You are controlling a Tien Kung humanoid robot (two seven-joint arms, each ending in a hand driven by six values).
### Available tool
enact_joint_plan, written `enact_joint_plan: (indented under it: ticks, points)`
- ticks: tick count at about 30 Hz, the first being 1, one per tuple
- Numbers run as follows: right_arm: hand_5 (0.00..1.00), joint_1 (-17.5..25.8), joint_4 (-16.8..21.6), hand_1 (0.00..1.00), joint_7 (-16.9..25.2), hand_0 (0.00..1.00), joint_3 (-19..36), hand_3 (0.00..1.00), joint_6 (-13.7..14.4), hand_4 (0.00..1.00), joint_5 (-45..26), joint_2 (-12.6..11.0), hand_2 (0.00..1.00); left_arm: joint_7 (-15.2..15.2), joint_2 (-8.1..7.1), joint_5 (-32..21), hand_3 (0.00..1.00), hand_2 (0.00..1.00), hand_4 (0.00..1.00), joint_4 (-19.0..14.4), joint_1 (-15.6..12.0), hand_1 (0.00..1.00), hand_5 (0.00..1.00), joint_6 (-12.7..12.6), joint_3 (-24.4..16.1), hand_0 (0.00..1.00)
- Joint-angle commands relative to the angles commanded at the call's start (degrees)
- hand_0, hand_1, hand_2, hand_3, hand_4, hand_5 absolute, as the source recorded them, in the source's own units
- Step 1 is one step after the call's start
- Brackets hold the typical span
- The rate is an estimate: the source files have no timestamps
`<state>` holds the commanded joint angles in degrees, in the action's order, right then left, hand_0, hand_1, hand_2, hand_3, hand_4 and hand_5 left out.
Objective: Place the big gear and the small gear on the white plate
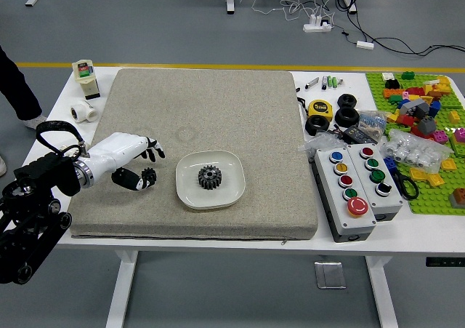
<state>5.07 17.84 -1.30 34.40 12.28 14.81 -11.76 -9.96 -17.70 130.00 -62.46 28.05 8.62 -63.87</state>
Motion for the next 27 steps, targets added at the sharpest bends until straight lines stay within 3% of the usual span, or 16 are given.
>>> enact_joint_plan:
  ticks: [12,23,24,27]
  points:
    - [0.784,0.12,-0.02,0.797,0.00,0.755,-0.19,0.750,0.02,0.923,-0.04,0.00,0.825,-0.17,0.39,0.00,0.620,0.546,0.482,2.29,-0.45,0.510,0.002,0.46,0.67,0.436]
    - [0.783,0.21,-0.02,0.797,-0.03,0.755,-0.04,0.749,-0.01,0.923,0.12,0.01,0.825,-0.36,-0.10,0.00,0.622,0.547,0.455,0.90,-1.02,0.514,0.002,0.22,-0.05,0.433]
    - [0.785,0.21,-0.01,0.797,-0.04,0.754,-0.02,0.749,-0.01,0.922,0.14,0.01,0.825,-0.41,-0.15,0.00,0.619,0.542,0.394,0.78,-1.03,0.504,0.002,0.10,-0.12,0.418]
    - [0.785,0.20,-0.01,0.797,-0.04,0.754,-0.02,0.749,-0.01,0.922,0.09,0.03,0.825,-0.45,-0.18,0.00,0.619,0.542,0.394,0.50,-1.03,0.504,0.002,0.29,-0.30,0.418]
